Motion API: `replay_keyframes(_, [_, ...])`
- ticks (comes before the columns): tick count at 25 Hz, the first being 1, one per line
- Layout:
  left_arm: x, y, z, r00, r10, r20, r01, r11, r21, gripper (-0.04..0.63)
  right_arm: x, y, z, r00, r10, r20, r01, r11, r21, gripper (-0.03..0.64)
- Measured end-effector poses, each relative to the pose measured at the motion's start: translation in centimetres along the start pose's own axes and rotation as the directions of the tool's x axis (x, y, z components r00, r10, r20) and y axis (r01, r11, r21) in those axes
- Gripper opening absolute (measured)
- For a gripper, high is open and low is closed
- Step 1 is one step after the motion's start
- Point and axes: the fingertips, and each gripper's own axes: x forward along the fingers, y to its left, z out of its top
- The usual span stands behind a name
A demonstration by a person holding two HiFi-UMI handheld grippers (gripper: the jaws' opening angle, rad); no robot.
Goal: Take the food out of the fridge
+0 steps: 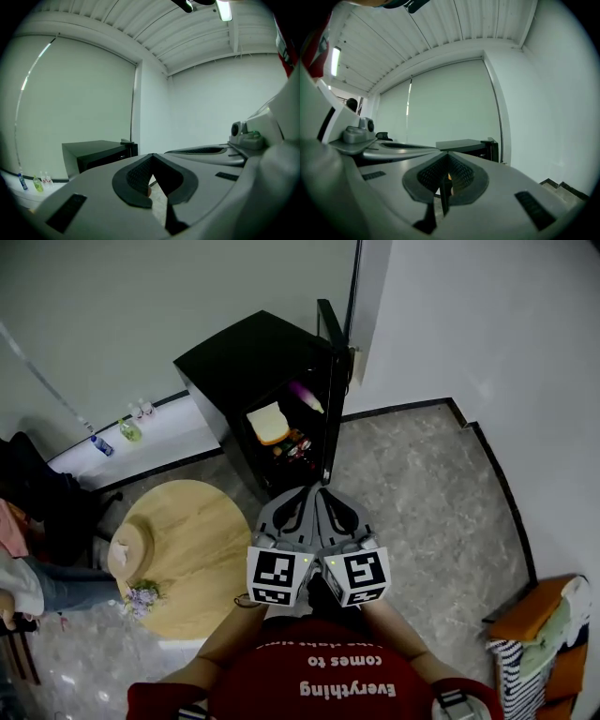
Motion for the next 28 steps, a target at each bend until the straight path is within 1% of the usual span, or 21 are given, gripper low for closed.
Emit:
replay_keyframes(3, [2.7,0.9,0.7,0.999,0.034,0.009,-0.034,0.999,-0.017,0.006,2.1,-2.0,0.6,0.999,0.033,-0.003,-0.033,0.999,-0.006,0.011])
replay_keyframes(8, [5.9,2.6,0.1,0.995,0.103,-0.017,-0.103,0.994,-0.026,0.006,5.3,-4.0,-0.1,0.995,0.1,-0.026,-0.1,0.995,-0.006,0.011])
replay_keyframes(16, [6.4,7.0,-2.5,0.977,0.194,-0.089,-0.201,0.977,-0.069,0.006,9.6,-2.1,-2.2,0.977,0.195,-0.088,-0.195,0.981,0.003,0.011])
replay_keyframes(20, [6.0,8.7,-4.3,0.967,0.218,-0.131,-0.231,0.968,-0.097,0.006,10.9,-0.7,-4.1,0.96,0.236,-0.147,-0.238,0.971,0.004,0.011])
replay_keyframes(22, [6.1,9.4,-5.5,0.961,0.226,-0.157,-0.243,0.965,-0.095,0.006,11.7,-0.4,-5.0,0.952,0.255,-0.169,-0.26,0.966,-0.004,0.011])
replay_keyframes(24, [6.3,10.2,-6.7,0.954,0.236,-0.183,-0.254,0.964,-0.077,0.006,12.7,-0.1,-5.8,0.947,0.269,-0.178,-0.274,0.962,-0.007,0.011])
replay_keyframes(26, [6.5,10.9,-8.4,0.948,0.244,-0.206,-0.263,0.962,-0.07,0.006,13.4,0.3,-7.3,0.94,0.282,-0.189,-0.288,0.958,-0.002,0.011])
replay_keyframes(28, [6.7,11.4,-10.5,0.943,0.249,-0.221,-0.272,0.959,-0.079,0.006,13.9,0.6,-9.4,0.934,0.295,-0.2,-0.299,0.954,0.008,0.011])
